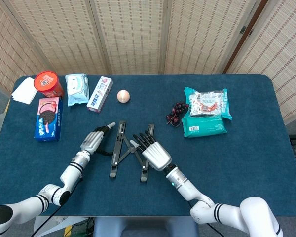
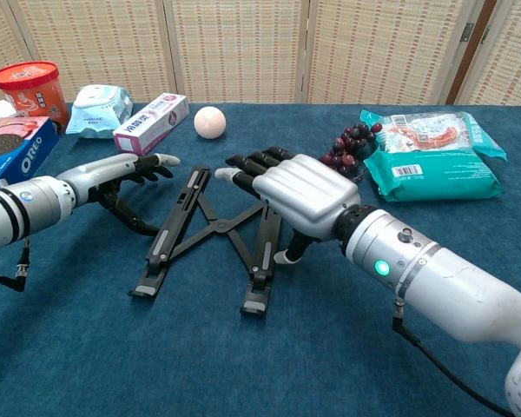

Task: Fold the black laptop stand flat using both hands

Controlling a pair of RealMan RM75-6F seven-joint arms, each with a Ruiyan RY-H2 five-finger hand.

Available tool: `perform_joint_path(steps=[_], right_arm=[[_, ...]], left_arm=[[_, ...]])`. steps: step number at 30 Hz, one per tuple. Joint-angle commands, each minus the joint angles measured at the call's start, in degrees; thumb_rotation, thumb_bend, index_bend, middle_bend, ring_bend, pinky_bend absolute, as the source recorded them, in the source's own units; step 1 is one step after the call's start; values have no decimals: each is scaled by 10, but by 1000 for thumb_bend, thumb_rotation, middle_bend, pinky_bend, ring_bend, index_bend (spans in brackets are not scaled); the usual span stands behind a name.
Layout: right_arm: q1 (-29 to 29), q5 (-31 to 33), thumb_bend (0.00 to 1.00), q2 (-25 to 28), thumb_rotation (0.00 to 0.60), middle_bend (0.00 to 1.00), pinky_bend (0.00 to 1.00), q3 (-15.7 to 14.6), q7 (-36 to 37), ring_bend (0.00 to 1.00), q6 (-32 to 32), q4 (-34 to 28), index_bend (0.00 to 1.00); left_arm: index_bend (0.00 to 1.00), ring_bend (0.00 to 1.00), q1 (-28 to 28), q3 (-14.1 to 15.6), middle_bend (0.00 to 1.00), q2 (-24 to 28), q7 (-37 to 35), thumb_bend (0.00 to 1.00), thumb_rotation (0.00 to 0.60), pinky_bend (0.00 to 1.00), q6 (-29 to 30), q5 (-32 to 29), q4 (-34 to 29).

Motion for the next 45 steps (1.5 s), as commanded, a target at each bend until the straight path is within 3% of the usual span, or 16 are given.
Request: perform_joint_path(steps=[1,33,45], right_arm=[[2,2,24,-8,600,0,0,3,-1,0,1,10,0],[42,24,27,-76,600,0,0,48,24,0,10,100,0],[44,16,27,-57,600,0,0,41,45,0,15,84,0]], left_arm=[[0,103,1,0,123,0,0,119,600,88,0,-1,1],[0,103,5,-10,123,7,-8,120,600,92,-6,-11,-35],[0,103,6,-16,123,21,2,120,600,92,0,-16,-50]])
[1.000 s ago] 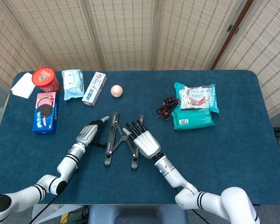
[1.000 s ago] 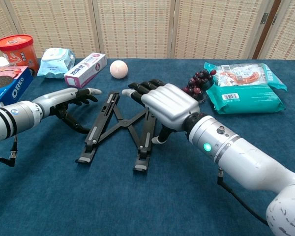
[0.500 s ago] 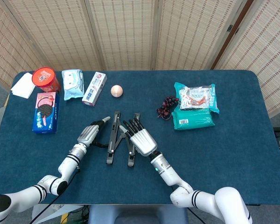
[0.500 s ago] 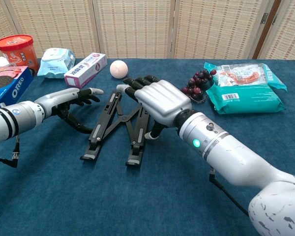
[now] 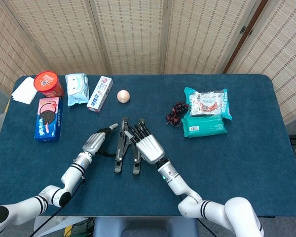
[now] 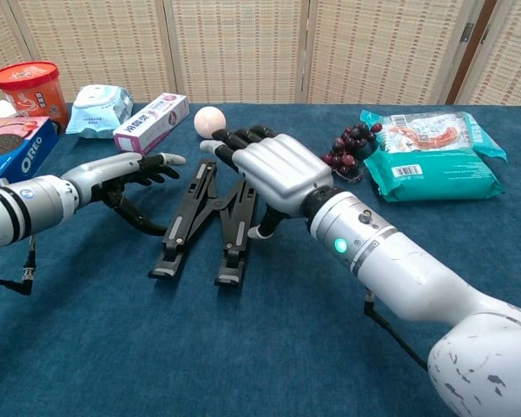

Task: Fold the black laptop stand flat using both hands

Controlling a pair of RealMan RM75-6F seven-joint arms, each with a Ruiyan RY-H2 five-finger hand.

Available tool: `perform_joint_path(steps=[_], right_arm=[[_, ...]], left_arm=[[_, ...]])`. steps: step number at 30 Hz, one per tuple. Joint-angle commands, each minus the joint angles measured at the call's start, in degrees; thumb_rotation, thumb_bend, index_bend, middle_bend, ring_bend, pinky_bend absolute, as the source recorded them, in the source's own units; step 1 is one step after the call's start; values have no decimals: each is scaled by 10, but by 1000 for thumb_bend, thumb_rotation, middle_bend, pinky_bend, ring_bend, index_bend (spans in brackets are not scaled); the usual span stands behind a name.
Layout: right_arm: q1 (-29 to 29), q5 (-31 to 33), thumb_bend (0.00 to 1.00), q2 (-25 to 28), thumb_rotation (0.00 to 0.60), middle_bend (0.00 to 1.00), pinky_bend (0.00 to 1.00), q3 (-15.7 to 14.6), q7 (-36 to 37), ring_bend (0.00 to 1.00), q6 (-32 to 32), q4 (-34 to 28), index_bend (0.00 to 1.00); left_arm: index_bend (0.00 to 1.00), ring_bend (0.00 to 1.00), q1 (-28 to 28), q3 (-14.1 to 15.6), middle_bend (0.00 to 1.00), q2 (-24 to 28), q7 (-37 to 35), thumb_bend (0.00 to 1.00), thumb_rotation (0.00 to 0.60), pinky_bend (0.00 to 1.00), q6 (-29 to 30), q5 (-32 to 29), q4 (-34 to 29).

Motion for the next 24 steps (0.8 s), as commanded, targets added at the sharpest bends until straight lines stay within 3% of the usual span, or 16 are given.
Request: perform_joint_path(steps=[1,8,15,19,24], right_arm=[[-5,-6,27,21,600,0,0,-9,7,0,1,-21,0],[-3,-27,27,141,600,0,0,-35,43,0,-43,-145,0],[55,-52,27,303,600,0,0,-45,142,0,-158,-289,0],[93,-73,27,346,600,0,0,-52,179,0,-209,-302,0],[140,-109,23,358,600,0,0,-74,233,0,-257,-276,0]], left_arm=[[0,103,2,-3,123,5,5,120,600,92,6,-3,-2],[0,93,20,-3,122,36,30,120,600,91,32,-9,-27],[0,86,52,-6,119,84,71,119,600,86,79,-25,-65],[0,84,70,-8,118,108,85,120,600,79,102,-36,-89],[0,81,93,-8,115,137,96,119,600,74,129,-43,-124]])
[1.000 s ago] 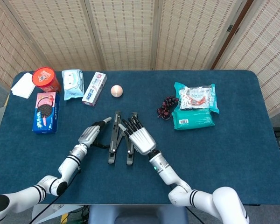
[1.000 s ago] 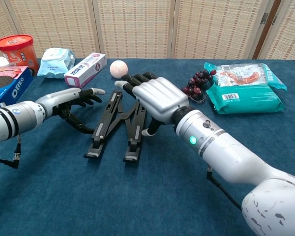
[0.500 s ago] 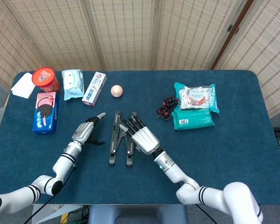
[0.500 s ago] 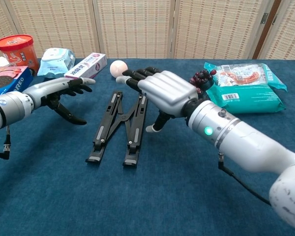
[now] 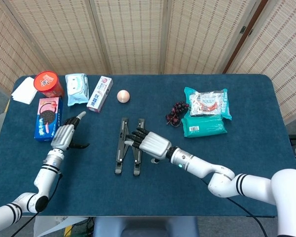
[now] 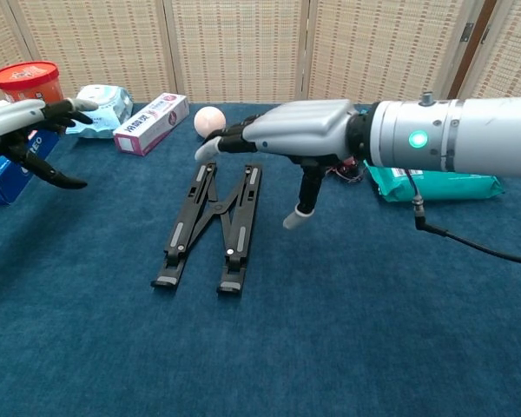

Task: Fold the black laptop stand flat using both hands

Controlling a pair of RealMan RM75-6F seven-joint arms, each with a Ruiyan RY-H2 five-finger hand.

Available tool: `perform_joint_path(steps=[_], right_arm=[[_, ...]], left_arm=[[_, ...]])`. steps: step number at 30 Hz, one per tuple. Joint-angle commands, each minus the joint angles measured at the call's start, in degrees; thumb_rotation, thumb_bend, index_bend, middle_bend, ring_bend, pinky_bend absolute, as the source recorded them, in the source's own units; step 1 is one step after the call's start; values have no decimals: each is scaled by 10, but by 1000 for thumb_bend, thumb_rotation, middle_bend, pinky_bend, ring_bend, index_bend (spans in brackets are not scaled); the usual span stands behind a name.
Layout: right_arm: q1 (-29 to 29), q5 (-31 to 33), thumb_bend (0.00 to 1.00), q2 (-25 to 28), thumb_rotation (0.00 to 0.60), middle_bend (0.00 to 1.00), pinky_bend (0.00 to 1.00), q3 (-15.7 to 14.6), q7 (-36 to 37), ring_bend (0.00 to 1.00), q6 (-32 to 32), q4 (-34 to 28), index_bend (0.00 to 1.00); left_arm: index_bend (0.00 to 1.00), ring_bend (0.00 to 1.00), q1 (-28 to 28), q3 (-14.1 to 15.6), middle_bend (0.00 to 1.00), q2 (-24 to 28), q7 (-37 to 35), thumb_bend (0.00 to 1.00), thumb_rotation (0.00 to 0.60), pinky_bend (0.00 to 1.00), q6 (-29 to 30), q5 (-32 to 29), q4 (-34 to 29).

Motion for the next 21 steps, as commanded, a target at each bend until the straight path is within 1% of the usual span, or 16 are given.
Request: perform_joint_path(steps=[1,6,14,21], right_arm=[[33,-31,21,5,600,0,0,-19,38,0,-29,21,0],[71,-65,9,-20,600,0,0,-41,88,0,-38,77,0],[120,-109,6,-69,600,0,0,-76,151,0,-29,180,0],[154,-125,6,-106,600,0,0,-98,196,0,-27,250,0]], left_arm=[[0,80,13,0,114,14,5,120,600,73,13,-6,-17],[0,74,30,1,112,31,5,120,600,66,24,-13,-35],[0,65,45,0,107,44,0,119,600,60,32,-20,-47],[0,60,54,-2,100,50,-7,120,600,56,37,-21,-52]])
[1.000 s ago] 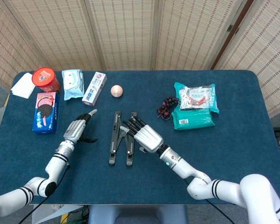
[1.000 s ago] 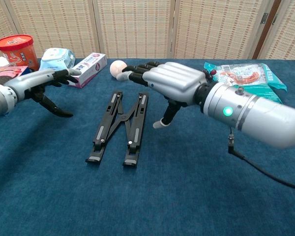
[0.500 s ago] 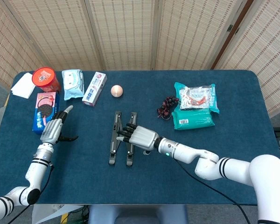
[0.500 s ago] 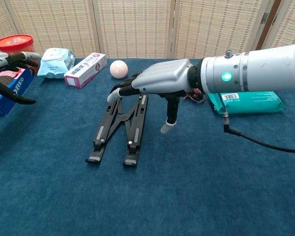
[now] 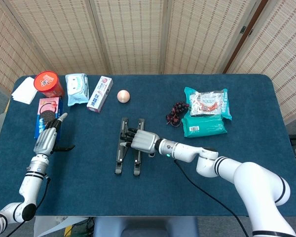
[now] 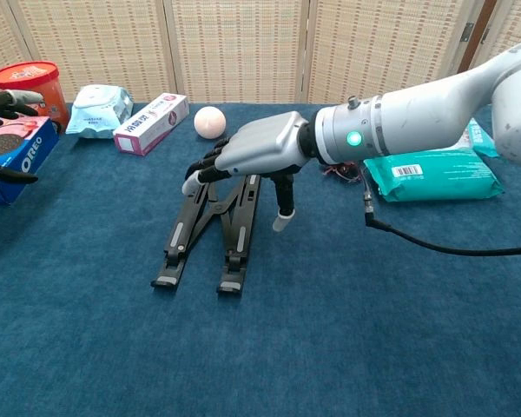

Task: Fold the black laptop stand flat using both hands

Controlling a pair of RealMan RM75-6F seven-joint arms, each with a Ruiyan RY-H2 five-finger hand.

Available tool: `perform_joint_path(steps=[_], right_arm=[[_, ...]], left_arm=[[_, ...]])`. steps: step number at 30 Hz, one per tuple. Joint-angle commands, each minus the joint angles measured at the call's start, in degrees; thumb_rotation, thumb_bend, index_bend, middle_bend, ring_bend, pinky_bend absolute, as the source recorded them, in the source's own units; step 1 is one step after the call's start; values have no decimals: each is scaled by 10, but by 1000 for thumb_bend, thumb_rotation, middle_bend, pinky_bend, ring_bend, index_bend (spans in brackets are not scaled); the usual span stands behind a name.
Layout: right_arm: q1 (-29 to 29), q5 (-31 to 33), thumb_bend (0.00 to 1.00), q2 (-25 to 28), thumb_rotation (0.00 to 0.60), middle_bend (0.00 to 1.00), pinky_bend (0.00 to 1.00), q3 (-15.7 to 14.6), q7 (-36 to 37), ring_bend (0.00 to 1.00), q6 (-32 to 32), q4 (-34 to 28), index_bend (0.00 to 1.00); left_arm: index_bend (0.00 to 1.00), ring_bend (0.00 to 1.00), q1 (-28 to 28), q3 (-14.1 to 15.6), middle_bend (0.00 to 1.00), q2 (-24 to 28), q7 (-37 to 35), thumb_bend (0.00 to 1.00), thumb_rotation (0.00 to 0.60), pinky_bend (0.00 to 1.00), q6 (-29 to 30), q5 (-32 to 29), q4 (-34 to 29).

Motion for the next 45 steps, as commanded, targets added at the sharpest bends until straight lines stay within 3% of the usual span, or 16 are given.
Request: perform_joint_path(steps=[1,22,34,45], right_arm=[[19,-8,6,-21,600,0,0,-15,26,0,0,28,0],[86,-5,11,-98,600,0,0,-52,103,0,-27,135,0],[110,-6,38,-91,600,0,0,-83,158,0,-35,125,0],[118,1,37,-97,600,0,0,-93,169,0,-40,132,0]], left_arm=[[0,59,3,-1,100,2,-4,120,600,55,2,0,-2],[0,58,18,-3,90,13,-37,119,600,53,1,9,6],[0,55,21,-1,83,11,-50,119,600,51,-7,12,17],[0,55,21,-4,79,10,-54,120,600,51,-9,13,17]])
